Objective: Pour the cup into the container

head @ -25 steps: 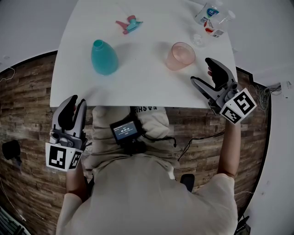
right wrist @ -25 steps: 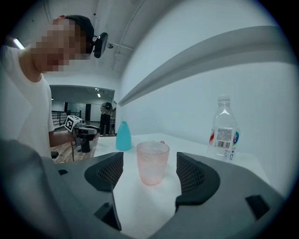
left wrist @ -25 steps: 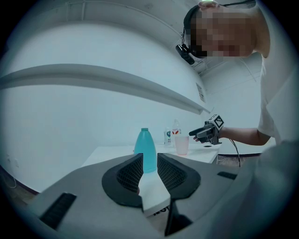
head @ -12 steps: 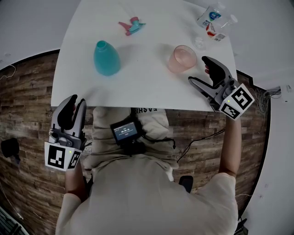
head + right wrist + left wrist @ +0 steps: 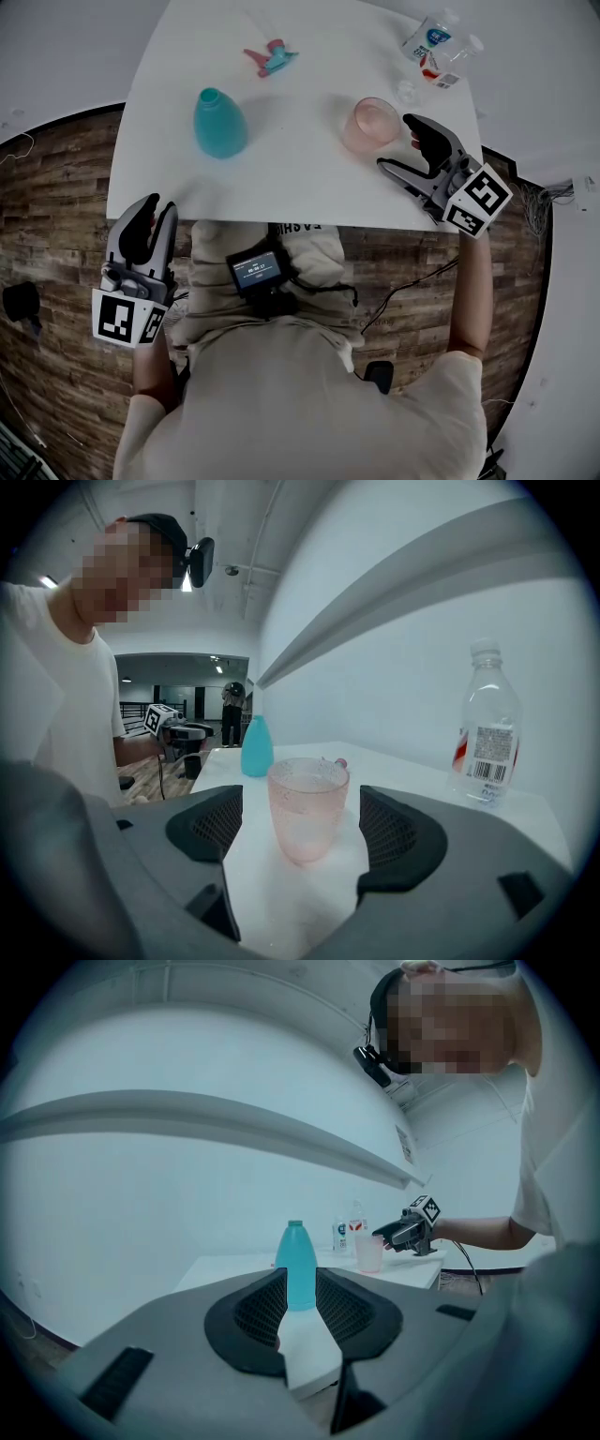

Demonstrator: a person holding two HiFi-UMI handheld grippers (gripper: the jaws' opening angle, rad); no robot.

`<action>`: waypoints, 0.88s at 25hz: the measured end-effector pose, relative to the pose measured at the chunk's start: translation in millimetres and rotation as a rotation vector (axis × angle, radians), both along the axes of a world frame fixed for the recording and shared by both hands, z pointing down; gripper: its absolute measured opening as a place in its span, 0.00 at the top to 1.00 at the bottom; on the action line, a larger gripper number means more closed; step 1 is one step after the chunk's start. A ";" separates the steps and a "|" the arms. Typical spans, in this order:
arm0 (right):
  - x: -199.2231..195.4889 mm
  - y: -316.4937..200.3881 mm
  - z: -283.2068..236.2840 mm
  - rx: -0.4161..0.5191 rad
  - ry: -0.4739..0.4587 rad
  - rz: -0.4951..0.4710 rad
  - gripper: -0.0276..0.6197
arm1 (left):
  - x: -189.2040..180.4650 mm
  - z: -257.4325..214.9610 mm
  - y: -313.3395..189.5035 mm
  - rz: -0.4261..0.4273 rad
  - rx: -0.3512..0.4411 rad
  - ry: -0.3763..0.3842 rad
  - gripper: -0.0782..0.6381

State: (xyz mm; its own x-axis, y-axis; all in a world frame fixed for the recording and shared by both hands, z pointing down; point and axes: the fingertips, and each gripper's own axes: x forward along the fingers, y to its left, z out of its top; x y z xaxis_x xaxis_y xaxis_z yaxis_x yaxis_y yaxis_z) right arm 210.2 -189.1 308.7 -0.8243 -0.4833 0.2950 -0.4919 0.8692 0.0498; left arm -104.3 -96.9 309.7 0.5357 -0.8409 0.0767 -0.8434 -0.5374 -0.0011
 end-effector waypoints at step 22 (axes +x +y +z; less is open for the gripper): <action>-12.9 -16.0 15.1 -0.031 0.009 -0.047 0.38 | -4.7 1.4 3.7 -0.010 -0.002 -0.005 0.75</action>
State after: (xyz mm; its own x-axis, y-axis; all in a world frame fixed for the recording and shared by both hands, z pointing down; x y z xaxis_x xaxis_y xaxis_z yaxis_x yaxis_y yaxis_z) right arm 197.3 -205.1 323.8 -0.8430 -0.4352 0.3162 -0.4506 0.8923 0.0269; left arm -109.1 -93.3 311.2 0.5265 -0.8464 0.0806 -0.8489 -0.5285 -0.0044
